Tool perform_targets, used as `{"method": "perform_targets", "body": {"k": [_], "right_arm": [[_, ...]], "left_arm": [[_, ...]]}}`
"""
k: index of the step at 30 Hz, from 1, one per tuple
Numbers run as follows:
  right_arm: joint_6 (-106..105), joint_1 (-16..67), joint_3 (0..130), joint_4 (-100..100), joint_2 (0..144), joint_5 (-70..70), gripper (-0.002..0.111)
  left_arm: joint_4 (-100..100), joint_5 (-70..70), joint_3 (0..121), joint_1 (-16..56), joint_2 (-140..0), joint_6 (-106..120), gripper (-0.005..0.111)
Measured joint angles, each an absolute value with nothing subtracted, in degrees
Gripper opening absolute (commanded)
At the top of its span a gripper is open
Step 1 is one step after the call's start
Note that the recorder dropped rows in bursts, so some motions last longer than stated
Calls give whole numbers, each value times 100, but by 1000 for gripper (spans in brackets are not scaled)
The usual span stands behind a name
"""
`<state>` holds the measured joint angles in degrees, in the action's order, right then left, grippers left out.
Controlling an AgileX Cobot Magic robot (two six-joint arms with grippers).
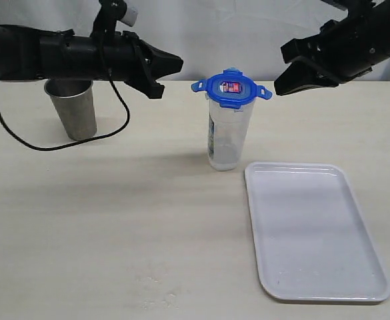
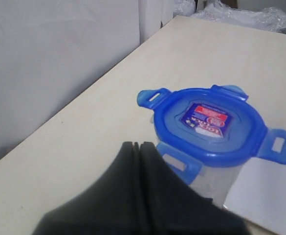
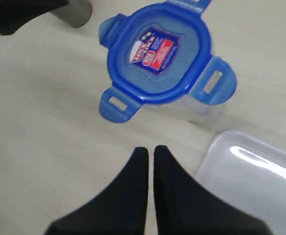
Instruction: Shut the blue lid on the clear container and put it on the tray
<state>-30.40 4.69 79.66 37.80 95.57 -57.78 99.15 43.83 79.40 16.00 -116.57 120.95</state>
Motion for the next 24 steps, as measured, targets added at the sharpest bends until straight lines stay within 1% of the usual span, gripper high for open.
{"method": "perform_targets", "body": {"k": [4,9,17,24], "right_arm": [[-3029,469,7999,3722,9504,-6213,4],[-2941,469,7891,3590,9509,-6201,4],[-2927,491,7874,3529,9814,-5999,4],[-2937,605,7874,3370,9892,-5706,4]], "left_arm": [[9915,4231,8397,1752,-11953,12095,0],[9924,4003,8749,1948,-12220,12095,0],[9845,3688,8762,2062,-12357,12095,0],[9473,3852,8762,2062,-12366,11926,0]]}}
